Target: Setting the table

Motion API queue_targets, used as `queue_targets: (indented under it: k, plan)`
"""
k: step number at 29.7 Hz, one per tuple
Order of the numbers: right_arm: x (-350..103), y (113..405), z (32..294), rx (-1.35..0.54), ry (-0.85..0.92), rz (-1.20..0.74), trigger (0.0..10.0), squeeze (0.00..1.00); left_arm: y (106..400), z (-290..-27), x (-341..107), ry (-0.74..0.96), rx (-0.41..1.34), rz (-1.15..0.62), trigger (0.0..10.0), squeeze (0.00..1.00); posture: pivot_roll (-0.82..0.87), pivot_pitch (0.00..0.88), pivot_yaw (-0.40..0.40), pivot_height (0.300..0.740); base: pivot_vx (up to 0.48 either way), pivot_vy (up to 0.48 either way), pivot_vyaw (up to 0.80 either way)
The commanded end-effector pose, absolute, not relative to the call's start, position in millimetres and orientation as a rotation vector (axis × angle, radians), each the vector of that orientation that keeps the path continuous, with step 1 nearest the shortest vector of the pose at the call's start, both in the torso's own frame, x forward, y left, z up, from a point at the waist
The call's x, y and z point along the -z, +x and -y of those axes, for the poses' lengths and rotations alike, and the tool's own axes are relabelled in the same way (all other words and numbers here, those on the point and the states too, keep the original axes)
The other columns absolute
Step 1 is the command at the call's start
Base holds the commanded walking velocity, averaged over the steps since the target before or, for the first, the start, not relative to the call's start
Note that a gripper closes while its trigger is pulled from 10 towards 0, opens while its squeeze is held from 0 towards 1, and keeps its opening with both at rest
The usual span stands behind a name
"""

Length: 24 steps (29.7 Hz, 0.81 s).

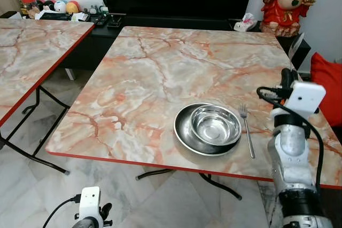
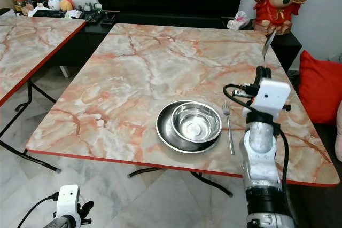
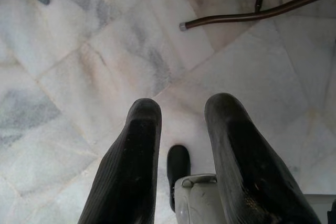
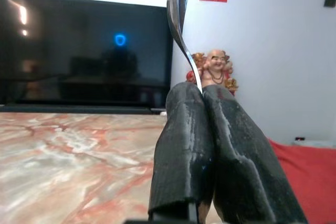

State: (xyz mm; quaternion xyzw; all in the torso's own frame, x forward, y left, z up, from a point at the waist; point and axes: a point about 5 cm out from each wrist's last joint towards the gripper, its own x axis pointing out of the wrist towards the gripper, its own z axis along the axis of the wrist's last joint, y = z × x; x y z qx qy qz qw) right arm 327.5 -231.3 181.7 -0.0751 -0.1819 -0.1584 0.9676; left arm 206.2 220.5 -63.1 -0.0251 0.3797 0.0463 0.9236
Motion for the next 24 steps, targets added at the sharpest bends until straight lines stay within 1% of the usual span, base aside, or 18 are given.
queue_targets:
  k: [1,3,6,8,10,11,13,14,17,24]
  plan:
    - [-188,329,246,0.368,-0.157,0.363,10.0,0.0,206,-223,63,-0.049,-0.098,-0.78,10.0,0.0,0.1,0.0,-0.007,0.74,0.0,0.0,0.0]
    - [-190,327,256,0.388,-0.184,0.353,10.0,0.0,206,-222,63,-0.049,-0.097,-0.778,10.0,0.0,0.1,0.0,-0.007,0.74,0.0,0.0,0.0]
    - [-186,327,269,0.425,-0.238,0.285,10.0,0.0,207,-221,62,-0.05,-0.094,-0.777,10.0,0.0,0.1,0.0,-0.007,0.74,0.0,0.0,0.0]
    - [-181,324,286,0.489,-0.267,0.199,10.0,0.0,207,-221,62,-0.05,-0.091,-0.778,10.0,0.0,0.1,0.0,-0.006,0.74,0.0,0.0,0.0]
    - [-181,323,289,0.506,-0.272,0.189,10.0,0.0,207,-221,62,-0.051,-0.091,-0.778,10.0,0.0,0.1,0.0,-0.005,0.74,0.0,0.0,0.0]
    - [-179,322,298,0.526,-0.27,0.149,10.0,0.0,207,-222,62,-0.049,-0.089,-0.779,10.0,0.0,0.09,0.0,-0.003,0.74,0.0,0.0,0.0]
    - [-176,321,304,0.541,-0.277,0.113,10.0,0.0,207,-222,62,-0.047,-0.087,-0.781,10.0,0.0,0.09,0.0,-0.002,0.74,0.0,0.0,0.0]
    - [-166,321,308,0.511,-0.29,0.029,10.0,0.0,207,-222,62,-0.047,-0.086,-0.781,10.0,0.0,0.09,0.0,0.0,0.74,0.0,0.0,0.0]
    - [-156,322,308,0.468,-0.299,-0.05,10.0,0.0,207,-222,62,-0.047,-0.084,-0.78,10.0,0.0,0.09,0.0,0.002,0.74,0.0,0.0,0.0]
    - [-154,325,301,0.441,-0.269,-0.08,10.0,0.0,209,-222,61,-0.061,-0.081,-0.766,10.0,0.0,0.09,0.0,0.006,0.74,0.0,0.0,0.0]
